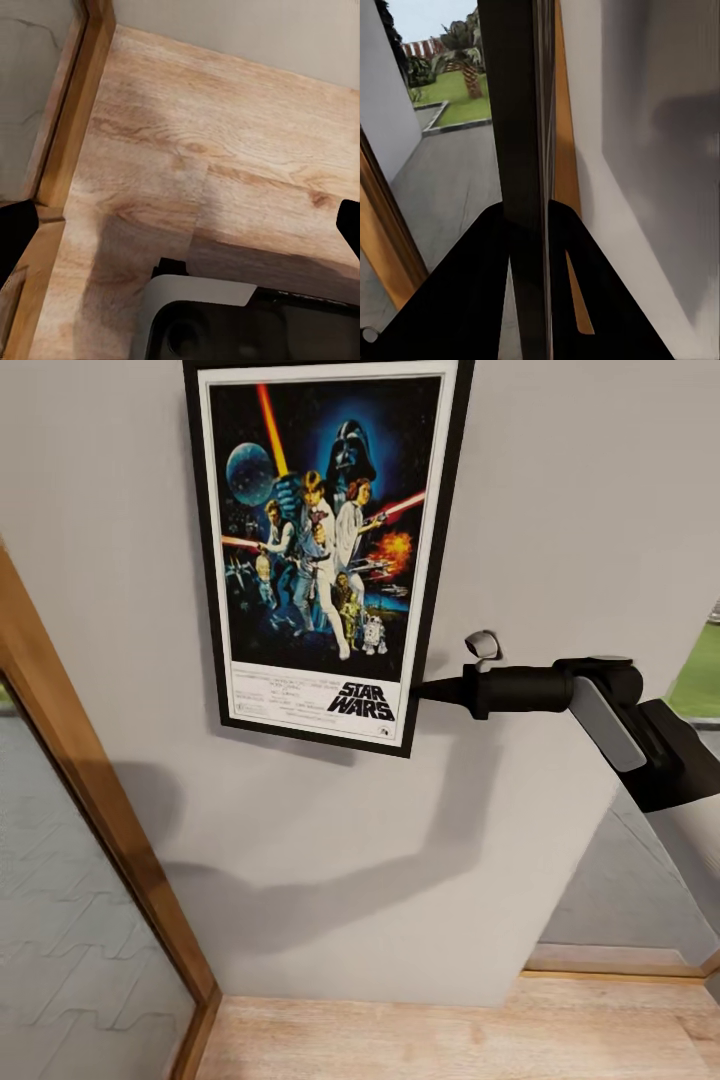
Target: Pick up the poster from the kitchen countertop and hang it on one of the wall nails in the kitchen.
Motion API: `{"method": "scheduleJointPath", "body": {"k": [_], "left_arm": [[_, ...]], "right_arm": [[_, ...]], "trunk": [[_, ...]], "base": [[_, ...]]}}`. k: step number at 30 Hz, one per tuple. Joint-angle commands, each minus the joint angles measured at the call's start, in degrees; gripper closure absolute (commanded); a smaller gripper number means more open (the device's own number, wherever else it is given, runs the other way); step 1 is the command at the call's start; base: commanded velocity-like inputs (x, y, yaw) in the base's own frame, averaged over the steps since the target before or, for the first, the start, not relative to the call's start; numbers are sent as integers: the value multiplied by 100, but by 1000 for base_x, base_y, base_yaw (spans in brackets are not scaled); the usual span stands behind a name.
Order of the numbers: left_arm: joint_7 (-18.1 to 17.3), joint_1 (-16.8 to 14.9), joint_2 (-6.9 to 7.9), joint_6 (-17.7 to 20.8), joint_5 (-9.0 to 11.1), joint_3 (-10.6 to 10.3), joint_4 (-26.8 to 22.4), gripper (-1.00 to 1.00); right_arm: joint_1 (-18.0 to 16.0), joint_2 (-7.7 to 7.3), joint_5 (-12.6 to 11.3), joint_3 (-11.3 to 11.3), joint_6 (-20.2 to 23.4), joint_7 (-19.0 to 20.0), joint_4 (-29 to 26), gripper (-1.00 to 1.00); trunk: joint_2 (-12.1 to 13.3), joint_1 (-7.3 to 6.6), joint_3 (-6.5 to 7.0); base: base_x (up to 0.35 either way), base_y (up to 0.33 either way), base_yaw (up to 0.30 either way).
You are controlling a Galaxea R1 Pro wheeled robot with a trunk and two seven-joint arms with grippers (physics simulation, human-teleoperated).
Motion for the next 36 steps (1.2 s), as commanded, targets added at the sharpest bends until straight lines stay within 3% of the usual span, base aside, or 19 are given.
{"method": "scheduleJointPath", "body": {"k": [1,12,36], "left_arm": [[-43,0,-2,2,36,16,-3,-100],[-43,-4,-2,2,36,16,-3,-100],[-43,-2,-2,2,36,17,-3,-100]], "right_arm": [[-10,-4,-50,13,42,-6,2,100],[-9,-4,-50,13,40,-6,2,100],[-9,-3,-50,13,34,-6,2,100]], "trunk": [[-12,4,-11],[-12,4,-11],[-12,4,-11]], "base": [[0,229,0],[0,129,0],[27,8,0]]}}
